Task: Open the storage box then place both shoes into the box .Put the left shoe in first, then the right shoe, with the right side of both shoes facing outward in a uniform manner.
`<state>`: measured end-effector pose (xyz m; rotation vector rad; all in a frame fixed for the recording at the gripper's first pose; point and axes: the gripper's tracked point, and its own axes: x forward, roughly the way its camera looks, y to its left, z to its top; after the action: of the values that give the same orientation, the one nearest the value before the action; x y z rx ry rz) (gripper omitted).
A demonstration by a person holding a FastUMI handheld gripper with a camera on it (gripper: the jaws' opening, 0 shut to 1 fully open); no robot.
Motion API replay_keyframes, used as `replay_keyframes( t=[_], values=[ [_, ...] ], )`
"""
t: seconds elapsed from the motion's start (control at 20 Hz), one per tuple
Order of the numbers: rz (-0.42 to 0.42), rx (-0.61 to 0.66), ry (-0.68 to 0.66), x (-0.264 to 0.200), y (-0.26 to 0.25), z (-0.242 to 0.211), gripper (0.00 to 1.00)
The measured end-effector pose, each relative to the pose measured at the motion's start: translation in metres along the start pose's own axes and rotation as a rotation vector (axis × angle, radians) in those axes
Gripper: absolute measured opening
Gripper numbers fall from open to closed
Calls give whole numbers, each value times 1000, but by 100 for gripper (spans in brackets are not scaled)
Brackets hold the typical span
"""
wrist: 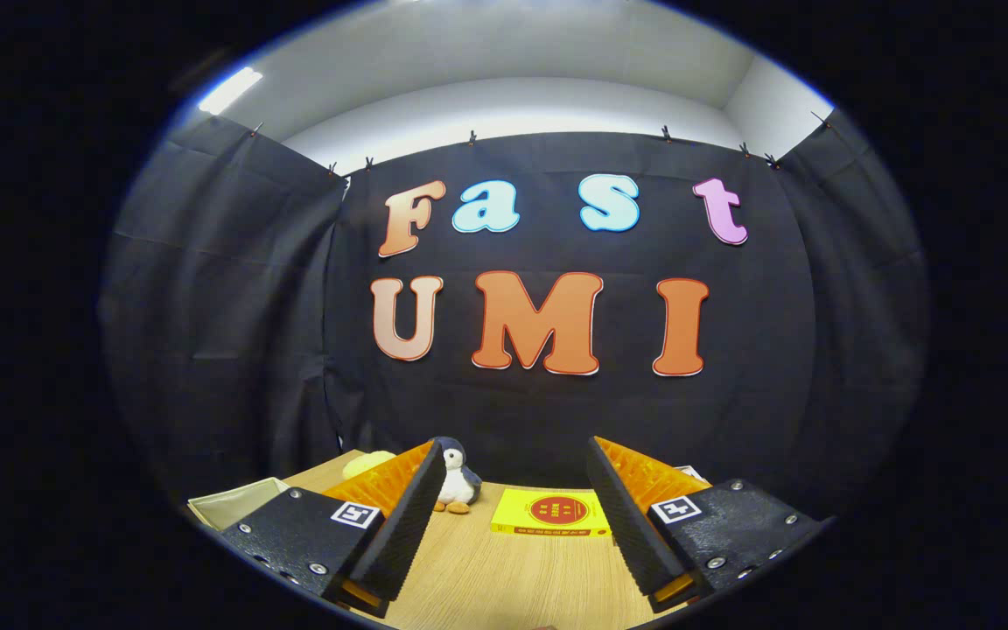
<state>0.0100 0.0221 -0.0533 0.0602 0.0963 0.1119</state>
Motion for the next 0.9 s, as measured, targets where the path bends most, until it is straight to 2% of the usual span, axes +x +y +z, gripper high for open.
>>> replay_keyframes(
  t=[0.4,0.9],
  values=[
    [-13,-27,-28,-2,-25,13,97],
    [-83,-52,-112,-16,-75,42,97]
  ],
)
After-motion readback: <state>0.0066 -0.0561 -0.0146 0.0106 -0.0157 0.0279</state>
